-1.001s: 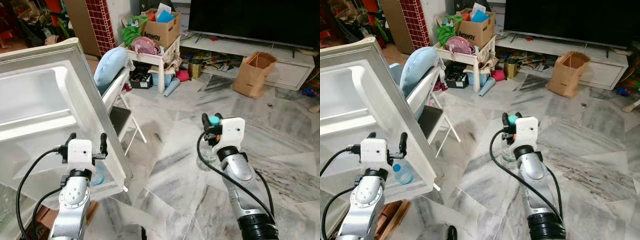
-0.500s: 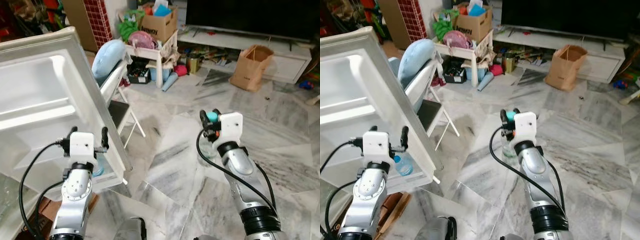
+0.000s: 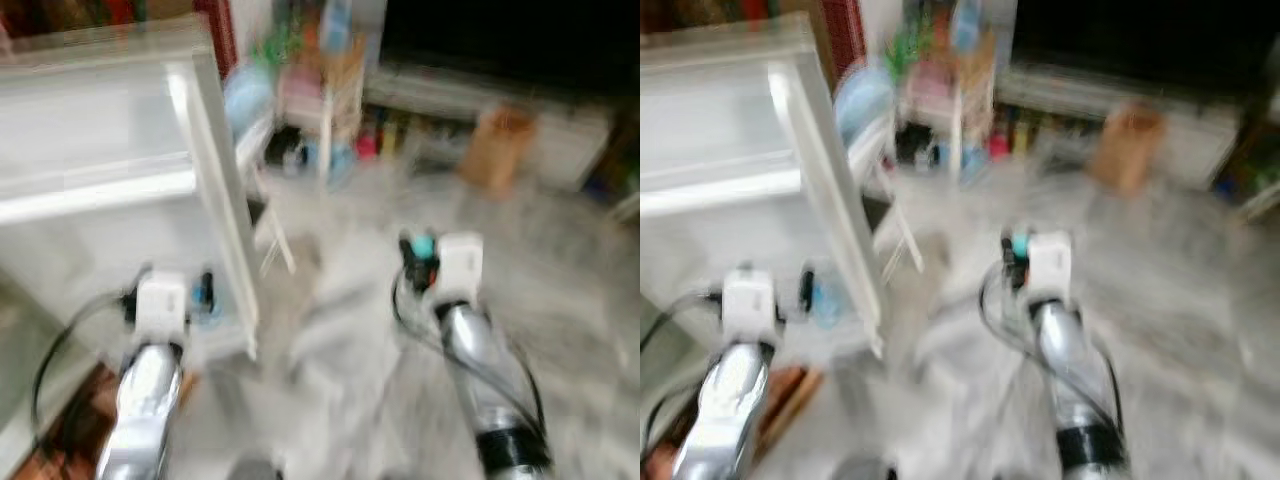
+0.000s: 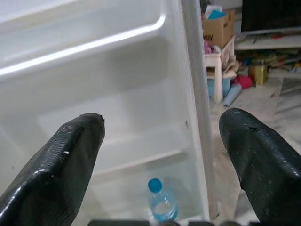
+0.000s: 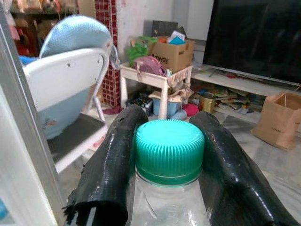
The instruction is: Restocking fridge
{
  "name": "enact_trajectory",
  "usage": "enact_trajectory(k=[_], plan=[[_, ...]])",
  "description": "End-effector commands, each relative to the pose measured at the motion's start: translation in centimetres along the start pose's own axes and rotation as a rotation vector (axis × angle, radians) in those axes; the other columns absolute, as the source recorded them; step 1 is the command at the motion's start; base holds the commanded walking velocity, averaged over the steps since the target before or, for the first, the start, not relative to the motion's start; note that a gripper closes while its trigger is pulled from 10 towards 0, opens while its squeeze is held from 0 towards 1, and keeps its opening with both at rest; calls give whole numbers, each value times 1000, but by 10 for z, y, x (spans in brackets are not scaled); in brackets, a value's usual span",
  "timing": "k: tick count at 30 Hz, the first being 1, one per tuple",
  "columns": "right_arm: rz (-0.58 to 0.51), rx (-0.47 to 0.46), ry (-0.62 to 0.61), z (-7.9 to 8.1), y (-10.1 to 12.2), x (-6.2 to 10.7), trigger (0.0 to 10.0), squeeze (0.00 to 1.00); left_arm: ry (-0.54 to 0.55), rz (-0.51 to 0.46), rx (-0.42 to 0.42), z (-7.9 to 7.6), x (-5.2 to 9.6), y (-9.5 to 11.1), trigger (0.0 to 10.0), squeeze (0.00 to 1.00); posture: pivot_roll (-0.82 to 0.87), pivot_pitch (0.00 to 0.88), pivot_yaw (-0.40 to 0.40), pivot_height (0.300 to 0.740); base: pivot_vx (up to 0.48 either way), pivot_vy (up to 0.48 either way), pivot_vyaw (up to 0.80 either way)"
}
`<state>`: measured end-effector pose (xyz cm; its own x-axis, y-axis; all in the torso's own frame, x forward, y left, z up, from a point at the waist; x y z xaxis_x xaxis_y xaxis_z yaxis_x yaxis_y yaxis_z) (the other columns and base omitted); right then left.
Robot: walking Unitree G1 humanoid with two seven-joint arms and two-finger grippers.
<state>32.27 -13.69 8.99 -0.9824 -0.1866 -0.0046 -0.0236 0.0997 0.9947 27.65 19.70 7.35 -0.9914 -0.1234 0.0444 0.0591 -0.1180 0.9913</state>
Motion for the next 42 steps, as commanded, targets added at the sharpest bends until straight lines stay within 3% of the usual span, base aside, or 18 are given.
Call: enact_trajectory(k=[1, 6, 27, 42], plan=[[-34, 8, -13, -6, 10, -3, 10000, 0, -3, 3, 16, -4, -1, 1, 10000, 0, 99, 68, 18, 740, 0, 0, 0], [-49, 15, 34, 5, 12, -1, 10000, 0, -3, 4, 17, -4, -2, 5, 10000, 0, 103, 79, 15, 740, 0, 480, 193], [-57, 11, 49, 6, 14, -6, 10000, 0, -55, 13, 16, -13, -1, 8, 10000, 0, 102, 86, 14, 740, 0, 480, 83], [-44, 21, 71, 7, 8, -1, 10000, 0, -61, -36, 4, -20, -3, 13, 10000, 0, 111, 51, -10, 740, 0, 362, 756]])
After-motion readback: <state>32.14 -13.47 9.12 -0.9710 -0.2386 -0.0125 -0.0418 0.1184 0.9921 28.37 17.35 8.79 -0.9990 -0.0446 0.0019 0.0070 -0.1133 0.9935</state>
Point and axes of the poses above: a point about 5 cm out from each wrist's last joint towards the gripper, its own x axis pointing back from the gripper into the wrist, its own y axis along the axis of the wrist's last joint, z = x × y, the point moved 3 cm from there along -x, pointing out of the wrist towards the gripper, and after that the axes turned 5 degrees about x, right-handed, at the moved point
